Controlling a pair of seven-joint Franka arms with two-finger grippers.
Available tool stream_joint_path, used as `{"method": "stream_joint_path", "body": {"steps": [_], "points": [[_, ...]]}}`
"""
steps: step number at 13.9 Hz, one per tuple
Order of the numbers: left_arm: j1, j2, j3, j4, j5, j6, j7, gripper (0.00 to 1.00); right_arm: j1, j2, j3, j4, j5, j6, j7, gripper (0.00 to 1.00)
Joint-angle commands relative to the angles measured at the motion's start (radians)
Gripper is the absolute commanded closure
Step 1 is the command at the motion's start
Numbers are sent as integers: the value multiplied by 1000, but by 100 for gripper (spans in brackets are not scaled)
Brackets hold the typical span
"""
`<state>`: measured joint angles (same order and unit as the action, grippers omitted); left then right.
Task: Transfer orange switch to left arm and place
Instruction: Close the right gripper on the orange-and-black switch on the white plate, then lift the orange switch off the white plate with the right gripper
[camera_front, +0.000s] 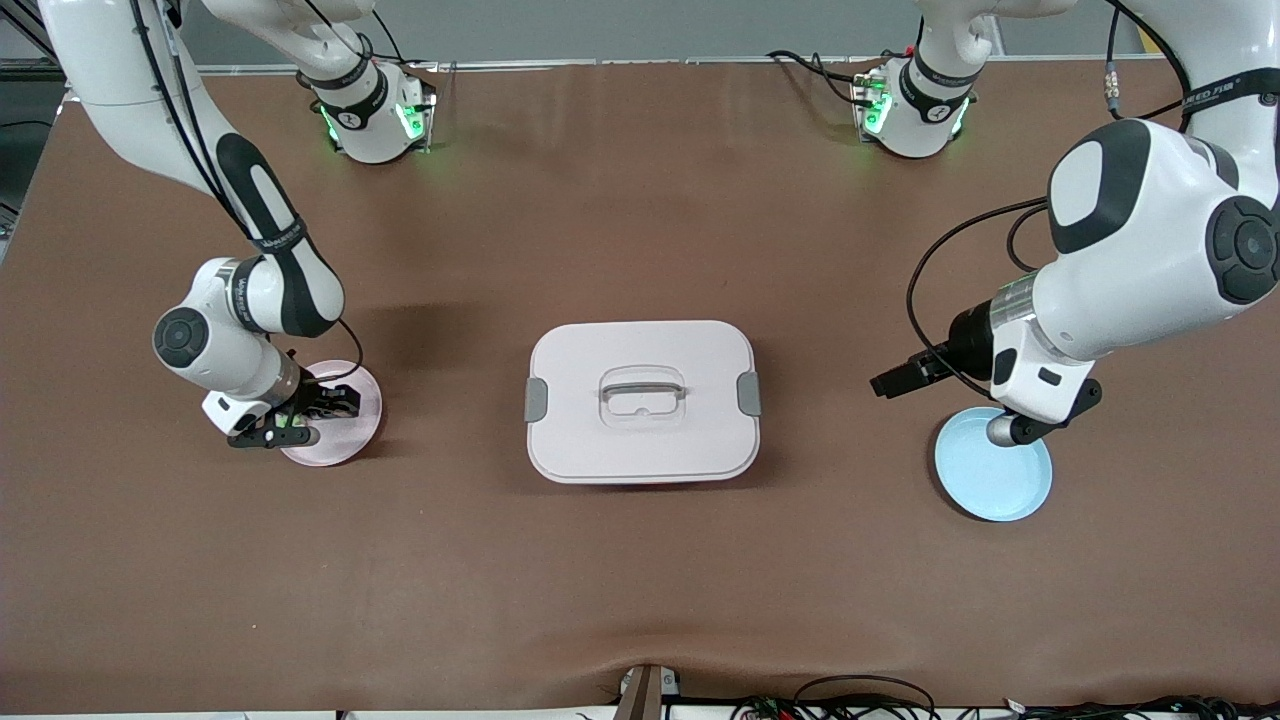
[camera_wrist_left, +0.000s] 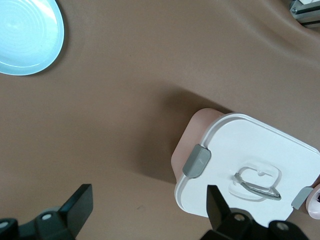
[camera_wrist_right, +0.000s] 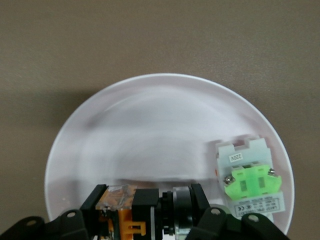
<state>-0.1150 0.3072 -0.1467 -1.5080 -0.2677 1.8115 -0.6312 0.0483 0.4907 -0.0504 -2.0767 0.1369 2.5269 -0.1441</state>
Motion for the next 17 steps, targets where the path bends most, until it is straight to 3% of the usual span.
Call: {"method": "stream_joint_path", "body": {"steps": [1,5,10,17], "points": [[-3,-10,1,-1,18,-11,1,0,-7,-10,4,79,47,-144,3,100],[3,-17,-4,-1,18,-14,-1,0,-10,-43,3,214,118,-423,44,100],[8,-20,-2,0,18,-17,1,0,21,-63,20,360,122,-655,265,100],[9,-20,-1,0,18,-18,2,0,30,-58,239,546,122,-749,798,100]]}}
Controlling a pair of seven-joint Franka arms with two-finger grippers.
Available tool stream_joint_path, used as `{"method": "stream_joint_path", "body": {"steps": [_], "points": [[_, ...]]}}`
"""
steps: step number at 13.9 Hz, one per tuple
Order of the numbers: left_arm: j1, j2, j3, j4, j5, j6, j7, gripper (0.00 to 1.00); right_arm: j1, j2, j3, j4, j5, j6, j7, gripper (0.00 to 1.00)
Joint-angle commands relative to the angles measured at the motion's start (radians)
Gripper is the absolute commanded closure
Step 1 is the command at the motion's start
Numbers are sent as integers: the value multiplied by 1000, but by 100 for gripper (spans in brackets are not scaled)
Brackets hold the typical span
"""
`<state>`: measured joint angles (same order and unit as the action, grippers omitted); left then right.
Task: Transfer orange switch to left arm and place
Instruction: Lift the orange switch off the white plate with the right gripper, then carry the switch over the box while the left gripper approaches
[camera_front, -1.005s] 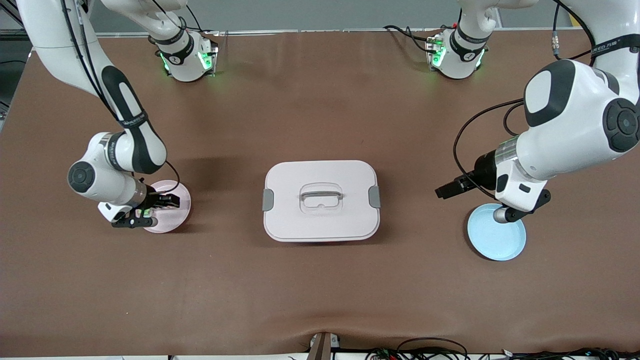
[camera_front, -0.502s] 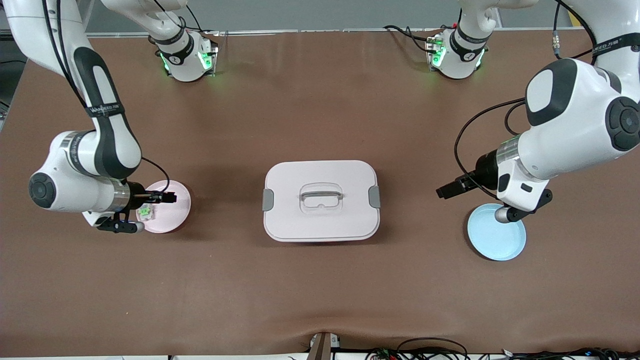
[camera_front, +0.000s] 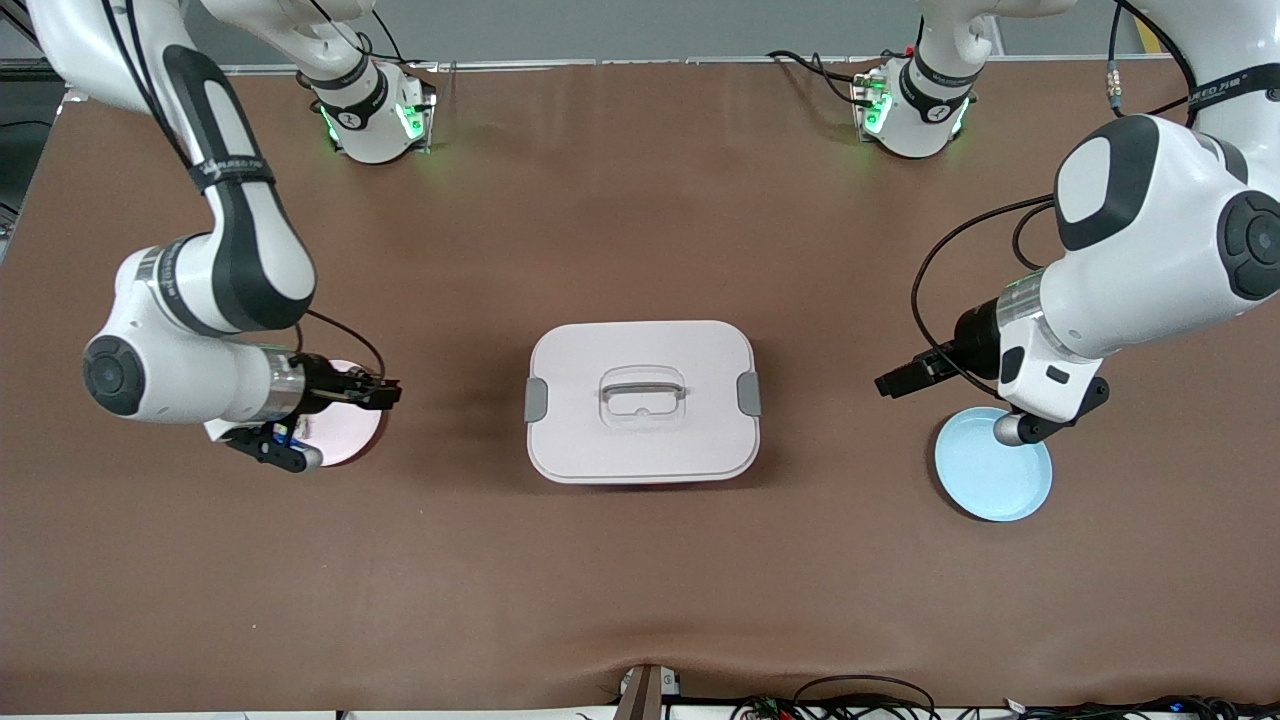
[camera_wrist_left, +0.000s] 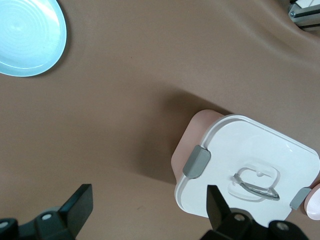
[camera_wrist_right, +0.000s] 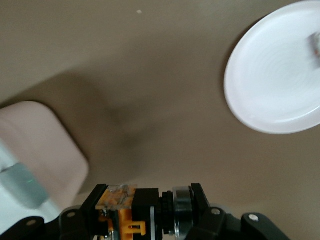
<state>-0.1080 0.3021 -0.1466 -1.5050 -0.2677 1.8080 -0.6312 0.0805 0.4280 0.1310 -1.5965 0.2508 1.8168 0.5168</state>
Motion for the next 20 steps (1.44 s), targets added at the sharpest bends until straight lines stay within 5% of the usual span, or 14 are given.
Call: {"method": "stream_joint_path", "body": {"steps": [1,7,13,16,20], "points": [[2,-15,-1,-3,18,-15,2,0,4,5,85,88,8,-50,197,100],[1,-27,-5,3,1,-13,4,0,139,18,139,211,8,-47,578,100],[1,-92,-28,-23,-74,-10,86,0,309,147,139,401,7,8,938,100],[-1,-162,-45,-108,-154,-3,114,0,378,222,139,516,5,32,1104,100],[1,-299,-62,-312,-269,92,209,0,418,250,150,530,54,151,1304,100]]}}
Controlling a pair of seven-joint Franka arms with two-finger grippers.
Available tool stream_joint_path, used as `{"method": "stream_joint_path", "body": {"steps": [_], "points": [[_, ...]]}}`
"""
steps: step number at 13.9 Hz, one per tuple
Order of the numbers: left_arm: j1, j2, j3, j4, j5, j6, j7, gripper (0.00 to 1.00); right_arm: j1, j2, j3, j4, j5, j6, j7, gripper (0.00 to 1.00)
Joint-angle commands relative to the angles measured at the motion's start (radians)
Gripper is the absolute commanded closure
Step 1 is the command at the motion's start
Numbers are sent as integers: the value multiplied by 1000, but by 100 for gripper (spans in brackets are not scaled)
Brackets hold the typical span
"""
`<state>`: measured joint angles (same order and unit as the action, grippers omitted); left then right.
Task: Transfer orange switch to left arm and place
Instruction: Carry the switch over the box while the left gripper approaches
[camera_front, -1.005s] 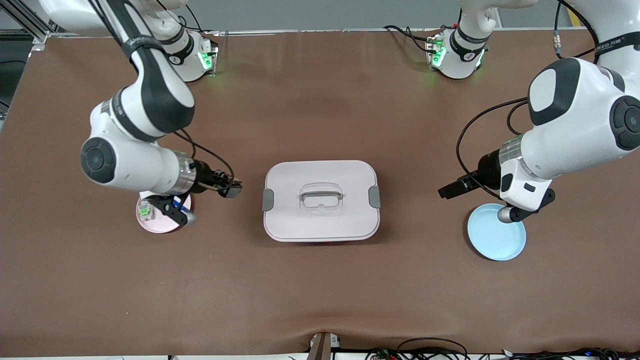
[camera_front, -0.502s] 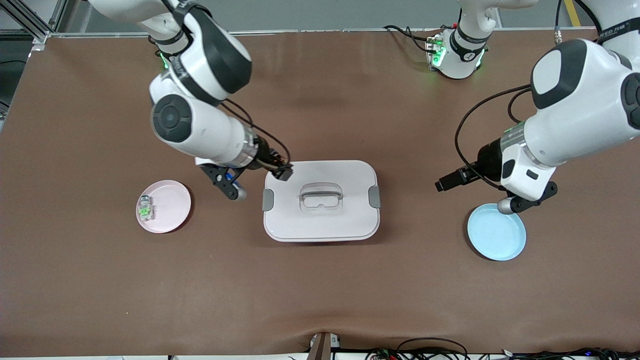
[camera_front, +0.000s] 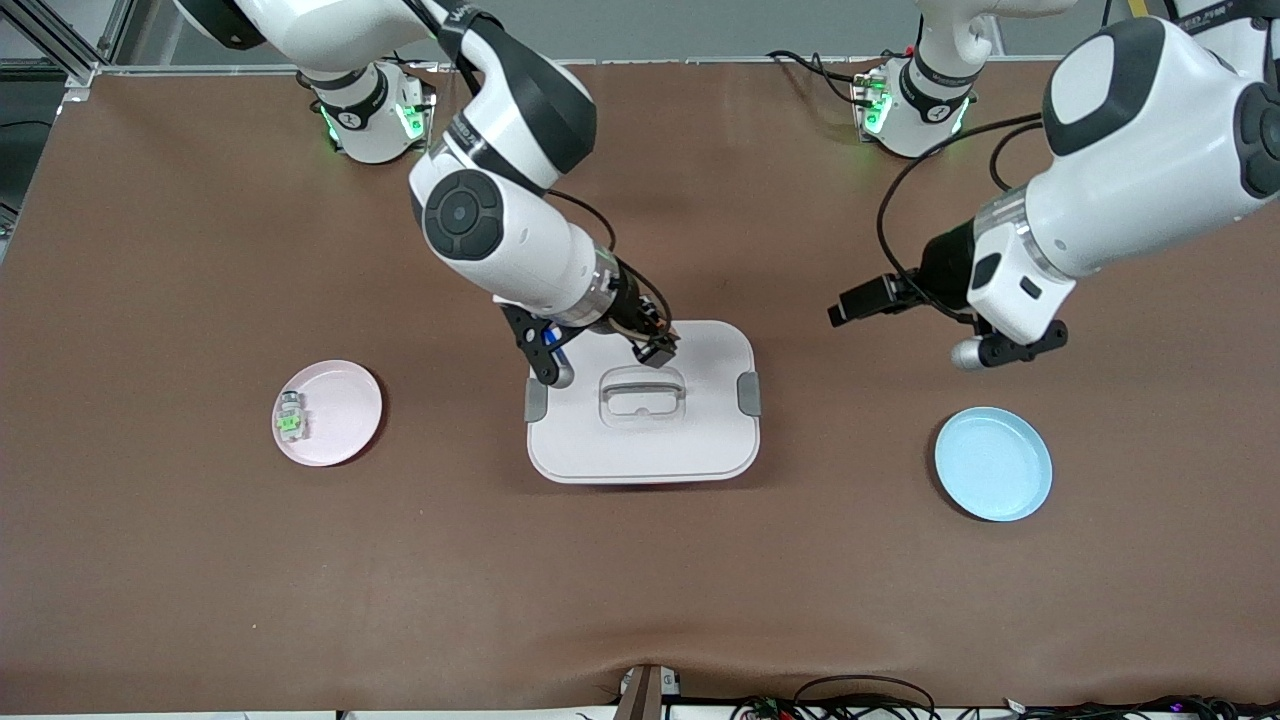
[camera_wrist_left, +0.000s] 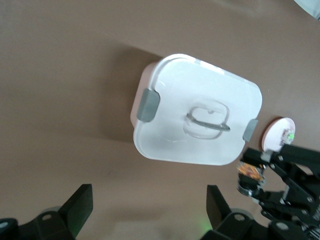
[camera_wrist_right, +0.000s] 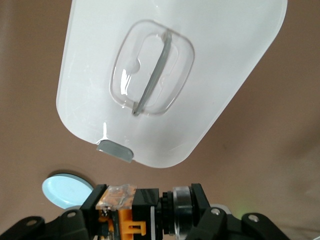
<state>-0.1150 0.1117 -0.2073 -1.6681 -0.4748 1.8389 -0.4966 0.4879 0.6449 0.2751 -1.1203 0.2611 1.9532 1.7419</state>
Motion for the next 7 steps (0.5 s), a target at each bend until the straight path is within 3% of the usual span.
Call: {"method": "stream_joint_path", "body": {"steps": [1,3,5,7], "points": [[9,-134,0,-194,-96,84,126,0,14,33,6,54,56,16,91,100],[6,-158,0,-249,-139,152,179,0,17,35,7,66,70,29,177,100],[-5,-147,-9,-269,-156,232,228,0,15,35,6,71,148,56,231,100],[-5,-136,-47,-312,-262,345,285,0,15,42,3,71,188,113,327,100]]}}
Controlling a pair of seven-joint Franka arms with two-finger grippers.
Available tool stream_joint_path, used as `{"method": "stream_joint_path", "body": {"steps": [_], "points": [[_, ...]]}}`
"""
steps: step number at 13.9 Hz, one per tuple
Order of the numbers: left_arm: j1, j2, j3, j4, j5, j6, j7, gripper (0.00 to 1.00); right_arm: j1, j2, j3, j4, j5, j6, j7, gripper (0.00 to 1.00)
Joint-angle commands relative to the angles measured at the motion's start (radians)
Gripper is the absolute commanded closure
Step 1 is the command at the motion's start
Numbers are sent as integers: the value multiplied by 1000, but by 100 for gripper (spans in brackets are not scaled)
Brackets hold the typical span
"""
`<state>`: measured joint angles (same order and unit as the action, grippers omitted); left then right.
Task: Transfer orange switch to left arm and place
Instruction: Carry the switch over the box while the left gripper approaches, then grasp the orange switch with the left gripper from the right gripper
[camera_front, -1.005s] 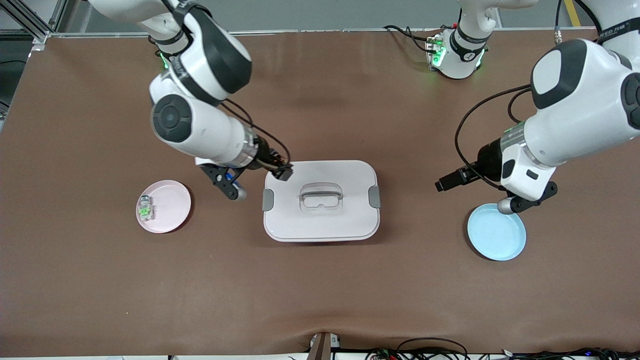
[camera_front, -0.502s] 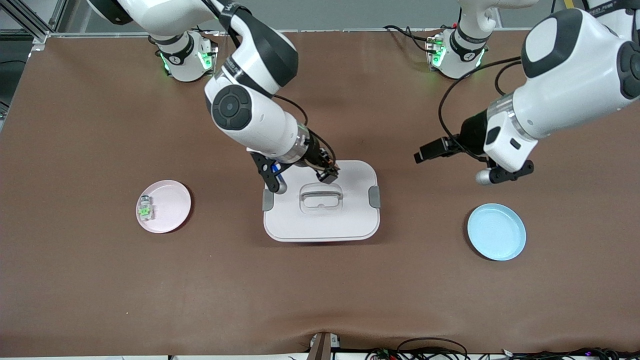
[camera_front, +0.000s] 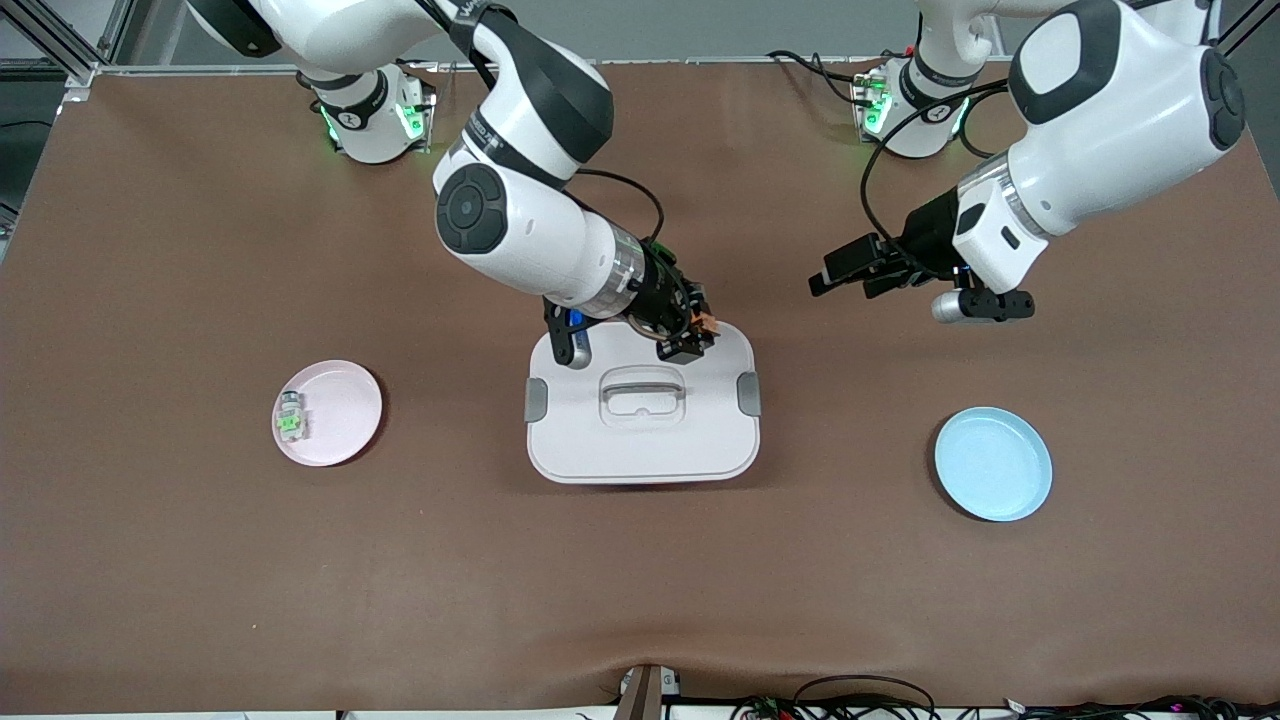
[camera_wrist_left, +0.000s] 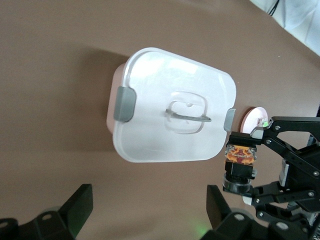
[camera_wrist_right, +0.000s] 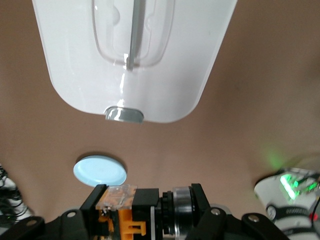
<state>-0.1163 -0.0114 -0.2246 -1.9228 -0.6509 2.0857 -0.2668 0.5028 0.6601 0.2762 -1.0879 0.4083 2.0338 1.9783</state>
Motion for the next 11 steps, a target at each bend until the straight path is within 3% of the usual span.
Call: {"method": "stream_joint_path", "body": {"steps": [1,3,9,11], "points": [[-3,-9,-62,-64,-137,156,63,0,2,35,3,39,41,66,141,100],[-3,4,-93,-59,-185,198,54,0,19,50,3,39,41,92,157,100],[-9,63,-94,-18,-239,247,67,0,63,72,8,45,47,169,160,100],[-8,80,-105,-21,-239,261,101,5,71,72,8,63,90,169,178,100]]}}
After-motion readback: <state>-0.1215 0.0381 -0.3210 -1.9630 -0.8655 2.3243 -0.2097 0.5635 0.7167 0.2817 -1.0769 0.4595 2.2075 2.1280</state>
